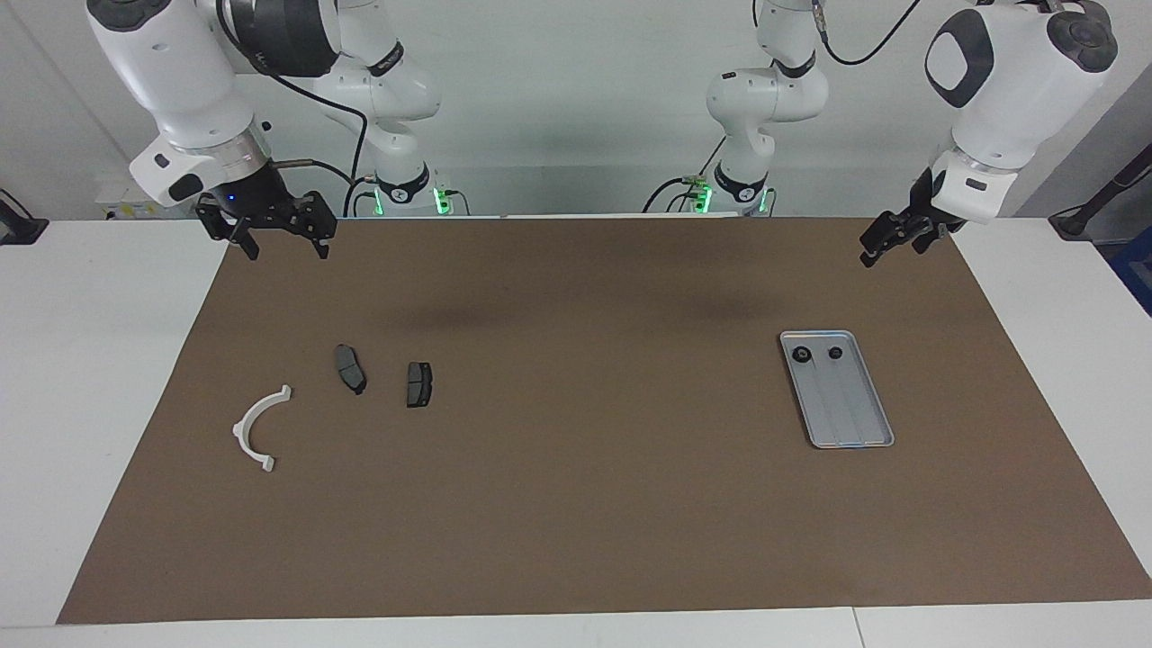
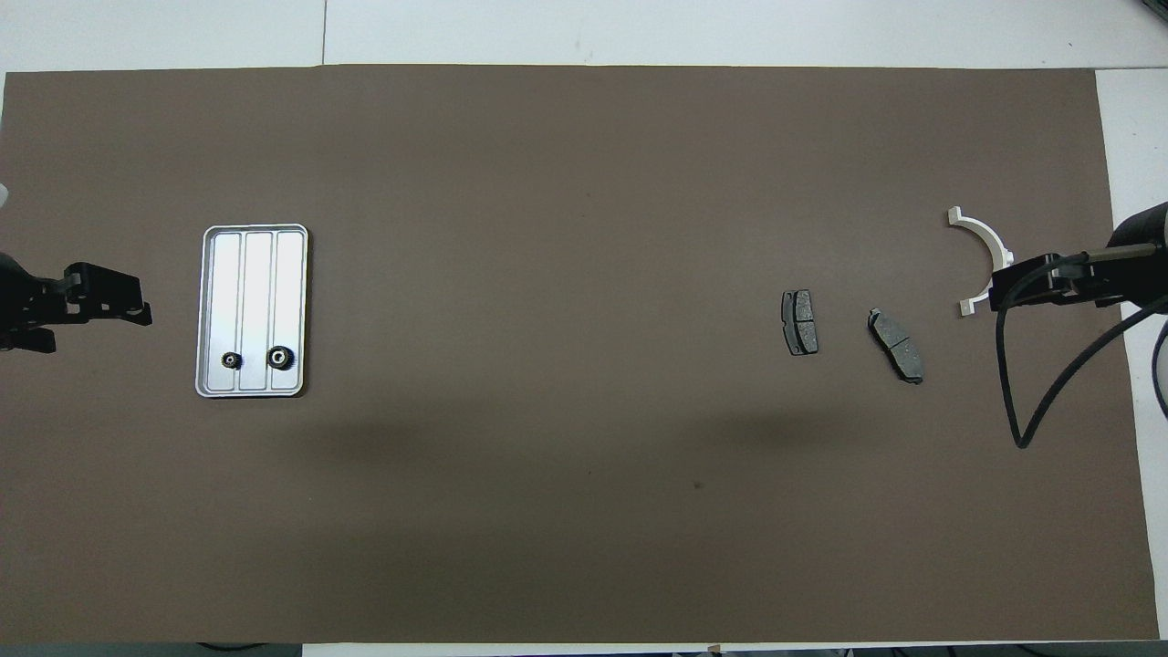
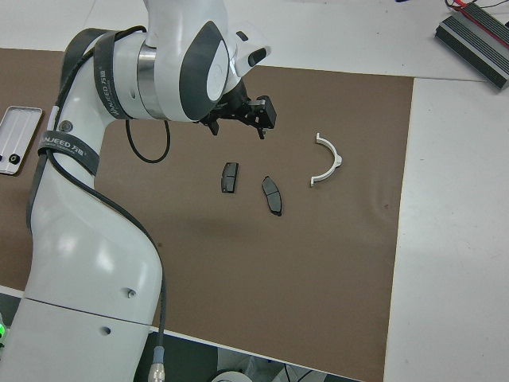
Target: Pick bearing gear from pile to tray
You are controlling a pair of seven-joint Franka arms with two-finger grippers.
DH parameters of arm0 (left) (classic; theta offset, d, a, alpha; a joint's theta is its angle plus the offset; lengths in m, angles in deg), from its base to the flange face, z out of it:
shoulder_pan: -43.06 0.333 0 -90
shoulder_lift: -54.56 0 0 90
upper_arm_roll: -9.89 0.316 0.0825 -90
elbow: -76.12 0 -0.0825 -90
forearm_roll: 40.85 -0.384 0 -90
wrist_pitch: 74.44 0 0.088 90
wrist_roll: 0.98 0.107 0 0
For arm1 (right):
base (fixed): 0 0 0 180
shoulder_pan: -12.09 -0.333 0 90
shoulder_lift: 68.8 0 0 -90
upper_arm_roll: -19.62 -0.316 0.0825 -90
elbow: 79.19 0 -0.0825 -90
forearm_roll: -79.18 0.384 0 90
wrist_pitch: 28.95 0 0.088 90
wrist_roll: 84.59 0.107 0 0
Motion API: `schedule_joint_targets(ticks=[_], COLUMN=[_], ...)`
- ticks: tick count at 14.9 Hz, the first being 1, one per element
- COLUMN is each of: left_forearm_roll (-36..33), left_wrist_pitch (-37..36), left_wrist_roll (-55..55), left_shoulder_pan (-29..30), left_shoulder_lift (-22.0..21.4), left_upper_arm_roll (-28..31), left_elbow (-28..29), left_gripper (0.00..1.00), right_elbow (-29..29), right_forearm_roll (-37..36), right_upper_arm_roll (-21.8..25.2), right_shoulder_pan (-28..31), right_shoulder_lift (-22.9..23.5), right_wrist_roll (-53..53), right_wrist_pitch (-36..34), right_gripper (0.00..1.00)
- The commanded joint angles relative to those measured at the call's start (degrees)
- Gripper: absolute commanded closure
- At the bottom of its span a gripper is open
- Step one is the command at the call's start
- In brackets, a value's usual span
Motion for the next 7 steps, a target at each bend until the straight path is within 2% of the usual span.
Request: schedule_joint_targets(ticks=[1, 7], left_forearm_roll=[-0.9, -3.7], left_wrist_pitch=[2.6, 2.0], left_wrist_roll=[0.7, 4.7], left_shoulder_pan=[0.6, 0.9], left_shoulder_lift=[-1.0, 1.3], left_upper_arm_roll=[-0.4, -1.2], left_elbow=[1.5, -0.4], left_gripper=[0.0, 0.0], right_elbow=[-1.1, -1.2], right_forearm_roll=[1.1, 1.1], right_upper_arm_roll=[-0.1, -0.1], right_shoulder_pan=[0.6, 0.6], right_shoulder_lift=[-1.0, -1.0], right_wrist_roll=[-0.2, -0.2], right_wrist_pitch=[0.4, 0.4], right_gripper=[0.0, 0.0])
